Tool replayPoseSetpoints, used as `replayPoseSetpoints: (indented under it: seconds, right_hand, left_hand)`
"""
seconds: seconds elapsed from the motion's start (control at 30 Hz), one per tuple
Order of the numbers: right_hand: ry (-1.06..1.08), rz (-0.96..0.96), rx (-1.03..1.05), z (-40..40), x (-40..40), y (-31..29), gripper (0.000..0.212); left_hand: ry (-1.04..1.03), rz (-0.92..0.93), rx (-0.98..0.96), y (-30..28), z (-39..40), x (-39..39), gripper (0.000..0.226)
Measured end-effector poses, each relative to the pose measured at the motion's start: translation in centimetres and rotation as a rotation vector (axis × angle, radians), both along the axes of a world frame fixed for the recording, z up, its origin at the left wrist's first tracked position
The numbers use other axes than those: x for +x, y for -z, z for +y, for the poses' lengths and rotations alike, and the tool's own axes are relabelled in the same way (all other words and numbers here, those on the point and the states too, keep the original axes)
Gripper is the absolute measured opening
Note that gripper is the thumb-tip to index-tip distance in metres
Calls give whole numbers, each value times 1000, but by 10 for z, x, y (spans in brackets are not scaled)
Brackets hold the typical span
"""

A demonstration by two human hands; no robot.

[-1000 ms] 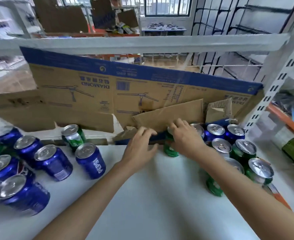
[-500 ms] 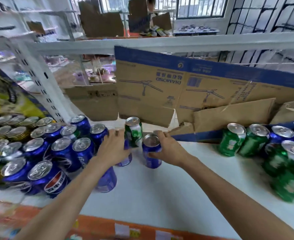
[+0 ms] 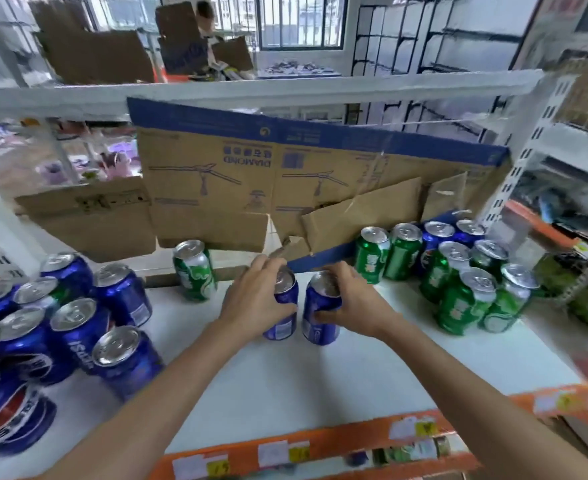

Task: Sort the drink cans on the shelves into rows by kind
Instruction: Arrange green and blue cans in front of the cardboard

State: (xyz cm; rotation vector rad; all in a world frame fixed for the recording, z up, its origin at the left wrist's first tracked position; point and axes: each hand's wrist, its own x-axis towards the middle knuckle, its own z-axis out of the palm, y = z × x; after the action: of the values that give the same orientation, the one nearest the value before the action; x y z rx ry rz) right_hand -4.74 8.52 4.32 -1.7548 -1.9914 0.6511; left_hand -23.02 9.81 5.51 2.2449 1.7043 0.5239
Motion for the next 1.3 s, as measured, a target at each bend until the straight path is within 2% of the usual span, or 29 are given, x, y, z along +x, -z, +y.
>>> replayPoseSetpoints:
  seconds: [0.1, 0.23, 0.3, 0.4, 0.53, 0.67, 0.8, 0.93, 1.0, 1.13, 1.3]
  right_hand:
    - [76, -183, -3, -1, 50, -13, 66]
    - [89, -376, -6, 7, 101, -28, 60]
    - [80, -505, 12, 15, 116, -34, 67]
    - [96, -699, 23, 30, 135, -39, 81]
    - [88, -784, 9, 45, 148, -32, 87]
    - [14, -828, 93, 49, 138, -29, 79]
    - [-152, -787, 199, 49, 106, -36, 59]
    - [-427, -539, 133, 47, 43, -35, 51]
    - [-541, -437, 106, 43, 5, -31, 50]
    - [-684, -353, 91, 33, -70, -20, 53]
    - [-775, -225, 63, 20, -150, -14, 63]
  left_hand:
    - [78, 38, -26, 0, 9, 60, 72]
    - [154, 63, -34, 2, 24, 122, 63]
    - [165, 65, -27, 8, 31, 147, 60]
    - [163, 26, -20, 20, 43, 173, 67]
    - [144, -32, -5, 24, 55, 182, 72]
    - [169, -58, -19, 23, 54, 166, 73]
    - [126, -48, -38, 13, 41, 130, 53]
    - [29, -23, -7, 2, 17, 58, 35]
    - [-38, -20, 32, -2, 3, 14, 29]
    - [-170, -13, 113, -9, -24, -70, 20]
    - [-367, 28, 169, -11, -50, -165, 26]
